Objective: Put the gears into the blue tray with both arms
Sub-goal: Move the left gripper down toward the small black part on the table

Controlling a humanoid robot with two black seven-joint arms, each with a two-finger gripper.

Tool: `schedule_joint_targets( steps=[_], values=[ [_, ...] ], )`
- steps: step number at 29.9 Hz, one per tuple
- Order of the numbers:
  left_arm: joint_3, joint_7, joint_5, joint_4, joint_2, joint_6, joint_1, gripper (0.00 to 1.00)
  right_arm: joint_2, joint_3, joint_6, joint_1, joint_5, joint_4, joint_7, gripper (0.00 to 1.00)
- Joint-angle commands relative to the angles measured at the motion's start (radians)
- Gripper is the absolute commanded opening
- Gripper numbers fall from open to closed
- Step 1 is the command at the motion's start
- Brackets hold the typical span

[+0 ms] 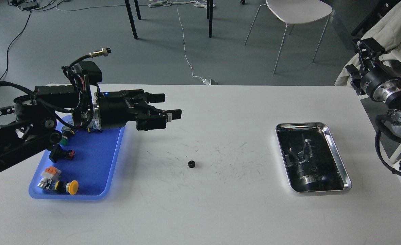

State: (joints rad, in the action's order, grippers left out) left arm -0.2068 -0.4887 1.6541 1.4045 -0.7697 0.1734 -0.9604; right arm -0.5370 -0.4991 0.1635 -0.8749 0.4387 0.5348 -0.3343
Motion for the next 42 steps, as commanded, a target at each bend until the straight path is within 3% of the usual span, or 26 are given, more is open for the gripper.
schedule_joint_targets(
  steps=[1, 6, 12, 31, 34, 37, 42],
  values=[
    [0.023, 0.000, 0.192, 0.011, 0.003, -0.005, 0.002, 0.98, -0.018, -0.006, 0.007, -0.009, 0.000, 0.002, 0.001, 0.90],
    [0.024, 0.000, 0.302, 0.002, 0.052, -0.009, 0.002, 0.98, -0.032, -0.006, 0.008, -0.013, 0.000, 0.002, 0.001, 0.90],
    [0.029, 0.000, 0.386, -0.033, 0.082, -0.089, 0.006, 0.98, -0.044, -0.004, 0.011, -0.018, 0.000, 0.004, 0.001, 0.91],
    [0.159, 0.000, 0.392, -0.076, 0.150, -0.094, 0.055, 0.98, -0.064, -0.004, 0.013, -0.022, 0.000, 0.010, 0.000, 0.91],
    [0.159, 0.000, 0.499, -0.081, 0.155, -0.129, 0.058, 0.98, -0.067, -0.003, 0.013, -0.030, 0.000, 0.008, 0.000, 0.91],
    [0.161, 0.000, 0.528, -0.114, 0.188, -0.181, 0.063, 0.98, -0.069, -0.003, 0.013, -0.033, 0.000, 0.007, 0.000, 0.91],
    [0.161, 0.000, 0.528, -0.185, 0.243, -0.186, 0.065, 0.98, -0.089, -0.006, 0.016, -0.044, 0.000, 0.005, 0.004, 0.91]
  ],
)
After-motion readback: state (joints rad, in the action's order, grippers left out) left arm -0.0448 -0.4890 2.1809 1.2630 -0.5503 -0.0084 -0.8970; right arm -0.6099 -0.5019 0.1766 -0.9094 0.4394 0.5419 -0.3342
